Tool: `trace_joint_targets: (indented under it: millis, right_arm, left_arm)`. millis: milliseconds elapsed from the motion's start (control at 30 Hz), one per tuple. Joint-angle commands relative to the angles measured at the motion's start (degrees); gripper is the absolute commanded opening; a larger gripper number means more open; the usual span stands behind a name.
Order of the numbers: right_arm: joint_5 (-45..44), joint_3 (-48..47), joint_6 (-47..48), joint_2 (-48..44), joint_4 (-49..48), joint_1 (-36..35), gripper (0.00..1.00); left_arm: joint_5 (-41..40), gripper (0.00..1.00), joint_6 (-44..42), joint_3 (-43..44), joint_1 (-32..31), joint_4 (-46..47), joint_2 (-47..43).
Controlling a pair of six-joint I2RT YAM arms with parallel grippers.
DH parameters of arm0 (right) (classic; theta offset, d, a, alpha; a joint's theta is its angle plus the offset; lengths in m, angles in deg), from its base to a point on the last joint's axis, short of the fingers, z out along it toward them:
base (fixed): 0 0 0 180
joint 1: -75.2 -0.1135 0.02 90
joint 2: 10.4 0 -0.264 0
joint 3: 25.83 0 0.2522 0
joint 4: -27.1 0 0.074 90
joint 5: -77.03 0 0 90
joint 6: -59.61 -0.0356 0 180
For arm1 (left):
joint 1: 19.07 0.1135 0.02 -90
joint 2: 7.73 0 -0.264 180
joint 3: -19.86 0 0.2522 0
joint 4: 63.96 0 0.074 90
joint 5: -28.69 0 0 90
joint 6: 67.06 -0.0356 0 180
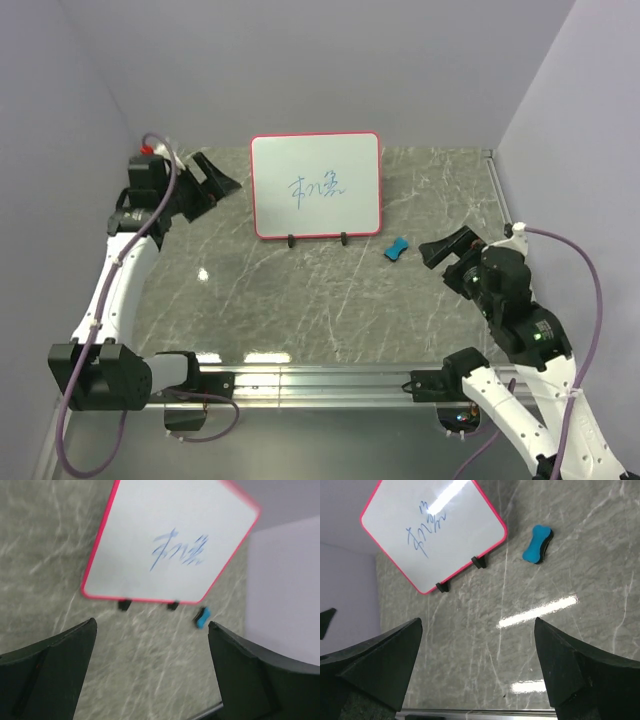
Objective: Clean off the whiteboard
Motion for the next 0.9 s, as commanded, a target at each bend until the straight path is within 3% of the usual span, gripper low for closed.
trace_joint_targets:
  millis: [0,67,100,133,200,233,300,367,433,500,533,633,800,867]
  right_arm:
    - [-1.76,-5.54,1.01,3.98,7.40,-0.32,1.00]
    - [-2.11,-5.73,0.58,4.17,8.46,-0.23,1.00]
    - [-0.71,-5.20,0.50,4.09,7.86,-0.23,1.00]
    - [-0.35,-5.02,0.67,4.09,7.33,-0.32,1.00]
    - [-0.61,-4.50,-0.12,5.57,6.71,-0.32,1.00]
    - [-1.66,-4.58,-0.47,6.45,7.14,-0.32,1.00]
    - [-1.67,-6.15,-2.40,10.21,9.08,-0.32,1.00]
    - [0.43,-7.39,-2.67,14.25,9.35,-0.32,1.00]
    - [1.75,-8.45,-2.94,17.43,8.65,-0.32,1.00]
    - [2.47,-9.76,-2.67,22.96,8.29,-0.14,1.00]
    - [2.29,-10.38,-2.67,25.07,8.47,-0.14,1.00]
    - [3.77,-11.61,-3.11,31.76,6.37,0.82,1.00]
    - [15.45,-8.72,-5.13,39.93,-4.79,7.93,0.99]
    - [15.04,-9.59,-5.22,44.48,-5.60,9.95,0.99]
  left_arm:
    - [-4.62,0.99,4.54,8.93,0.06,-3.53,-2.59]
    - [0.10,0.95,8.15,3.95,-0.03,1.96,-2.24]
    - [9.44,0.81,11.39,-1.56,0.93,9.57,-0.93]
    - [9.36,0.77,12.64,-1.71,1.20,9.04,-0.57]
    - [1.32,0.79,10.29,-1.09,-2.90,7.81,-3.27]
    - [-6.99,0.81,9.15,-1.61,-4.76,9.20,-7.90]
    - [-12.15,0.88,7.48,-4.15,-6.62,10.09,-11.71]
    - [-16.72,0.88,5.90,-2.34,-6.62,2.66,-12.61]
    - [-17.62,0.85,2.38,2.24,-7.15,-2.37,-9.99]
    - [-17.01,0.98,-1.21,3.04,-8.37,-4.23,-8.05]
    - [-17.96,0.99,-1.67,3.21,-8.64,-5.98,-7.34]
    - [-16.84,0.99,-2.46,2.17,-8.91,-6.61,-6.63]
    - [-14.11,0.96,-1.41,-2.76,-8.91,-4.76,-10.05]
    - [-12.88,0.93,-2.28,-3.11,-8.91,-4.94,-10.58]
